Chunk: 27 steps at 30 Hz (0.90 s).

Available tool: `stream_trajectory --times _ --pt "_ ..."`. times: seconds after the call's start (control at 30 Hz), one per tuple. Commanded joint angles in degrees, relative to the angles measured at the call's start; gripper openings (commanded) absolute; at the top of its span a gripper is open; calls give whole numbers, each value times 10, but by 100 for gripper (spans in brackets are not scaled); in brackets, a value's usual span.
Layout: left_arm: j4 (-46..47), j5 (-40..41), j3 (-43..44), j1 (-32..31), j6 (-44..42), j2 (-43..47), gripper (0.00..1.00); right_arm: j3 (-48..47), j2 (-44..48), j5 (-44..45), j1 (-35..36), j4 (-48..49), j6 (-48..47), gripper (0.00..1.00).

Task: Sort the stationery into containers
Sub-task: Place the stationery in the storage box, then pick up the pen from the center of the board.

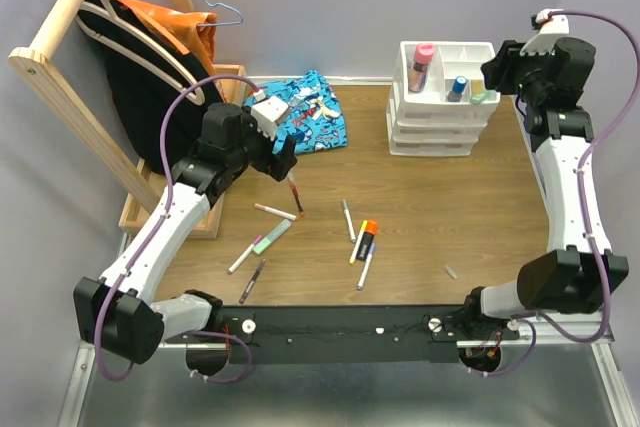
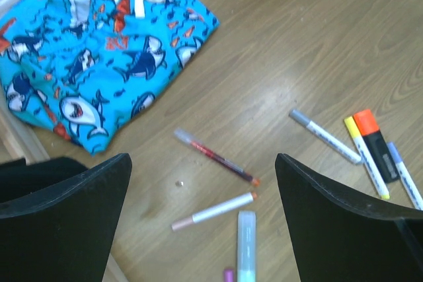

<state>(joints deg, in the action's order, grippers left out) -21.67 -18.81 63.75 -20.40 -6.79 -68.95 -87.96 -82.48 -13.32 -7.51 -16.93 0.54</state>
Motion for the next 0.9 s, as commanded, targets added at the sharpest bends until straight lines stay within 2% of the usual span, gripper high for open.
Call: stream_trajectory --times 0.0,0.13,0.27,0.33,0.4,0.47,0.5,0.6,0.63,0.73,0.8,0.87 --pt "-86 37 -7 -3 -28 25 99 45 25 -146 5 -91 3 56" --pt "-160 54 -11 -3 -55 36 99 92 41 -145 67 -141 -36 55" --pt "-208 43 -21 -3 -89 60 99 112 44 -154 194 -178 -110 55" --pt "-237 14 -25 -3 -109 65 98 109 30 -178 222 -219 -142 55" --pt "-244 8 -28 -3 -111 72 99 113 22 -219 249 -252 -231 56" --pt "-237 9 -35 -3 -99 77 99 117 -3 -209 270 -296 -302 56" --pt "-237 4 -35 -3 -95 75 99 114 -17 -183 271 -303 -297 56" --pt "-238 -5 -28 -3 -78 63 99 104 -64 -111 271 -305 -158 56" --pt "-233 0 -29 -3 -73 63 99 106 -63 -99 270 -291 -54 56" --pt "-211 17 -48 -3 -59 75 99 139 -52 -114 275 -289 85 59" --pt "-208 34 -56 -3 -57 84 99 151 -48 -46 317 -293 118 64" --pt "-209 47 -57 -3 -55 88 99 170 -62 -49 317 -303 152 64"
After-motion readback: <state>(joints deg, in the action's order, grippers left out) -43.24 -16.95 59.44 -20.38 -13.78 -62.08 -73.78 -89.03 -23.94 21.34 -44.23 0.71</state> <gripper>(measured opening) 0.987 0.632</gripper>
